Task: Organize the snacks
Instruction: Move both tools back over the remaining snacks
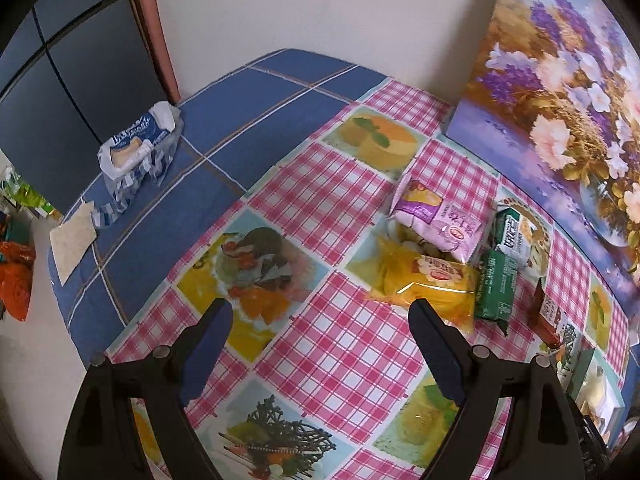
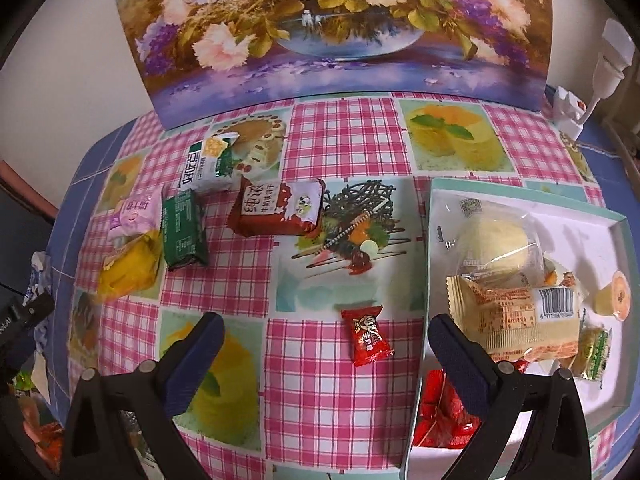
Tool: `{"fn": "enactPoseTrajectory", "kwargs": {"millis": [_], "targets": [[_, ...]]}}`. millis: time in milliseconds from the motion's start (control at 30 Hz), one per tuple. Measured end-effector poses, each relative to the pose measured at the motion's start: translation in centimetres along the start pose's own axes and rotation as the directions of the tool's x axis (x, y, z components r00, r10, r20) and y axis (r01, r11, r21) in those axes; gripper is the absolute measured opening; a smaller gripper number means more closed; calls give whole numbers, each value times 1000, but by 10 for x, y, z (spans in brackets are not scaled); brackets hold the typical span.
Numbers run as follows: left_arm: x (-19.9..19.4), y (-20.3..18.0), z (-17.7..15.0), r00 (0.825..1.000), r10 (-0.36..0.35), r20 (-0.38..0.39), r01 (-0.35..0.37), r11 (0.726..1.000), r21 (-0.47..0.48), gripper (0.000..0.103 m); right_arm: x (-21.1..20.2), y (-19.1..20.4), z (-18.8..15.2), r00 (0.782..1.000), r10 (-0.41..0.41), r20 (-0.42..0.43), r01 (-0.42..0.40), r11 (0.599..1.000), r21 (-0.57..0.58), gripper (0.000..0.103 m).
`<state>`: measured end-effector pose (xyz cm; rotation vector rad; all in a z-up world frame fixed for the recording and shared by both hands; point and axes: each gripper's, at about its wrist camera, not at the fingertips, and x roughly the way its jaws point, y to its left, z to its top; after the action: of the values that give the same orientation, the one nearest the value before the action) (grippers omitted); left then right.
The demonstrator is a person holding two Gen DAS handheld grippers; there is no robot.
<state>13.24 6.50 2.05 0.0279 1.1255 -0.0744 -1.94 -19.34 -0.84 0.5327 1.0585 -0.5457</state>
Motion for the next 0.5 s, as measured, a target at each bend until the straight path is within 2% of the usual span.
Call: {"fn": "enactPoseTrajectory", "kwargs": {"millis": [167,367,433,500], "targets": [[7,-3,1,1000,-17,-17,17,1000,13,90,2,-13,5,1000,8,2,-9,999,52,103],[16,-19,3,998,-40,-42,42,998,53,90,2,-14,9,1000,-3,18,3,999,39,102],[16,-23,3,998,-49,-42,51,997,62,90,3,-11,8,1000,-7,17,7,1000,27,94],[16,-26,4,998,-54,-41,57,996,68,90,5,-7,8,1000,-15,13,15,1000,6,91]]}}
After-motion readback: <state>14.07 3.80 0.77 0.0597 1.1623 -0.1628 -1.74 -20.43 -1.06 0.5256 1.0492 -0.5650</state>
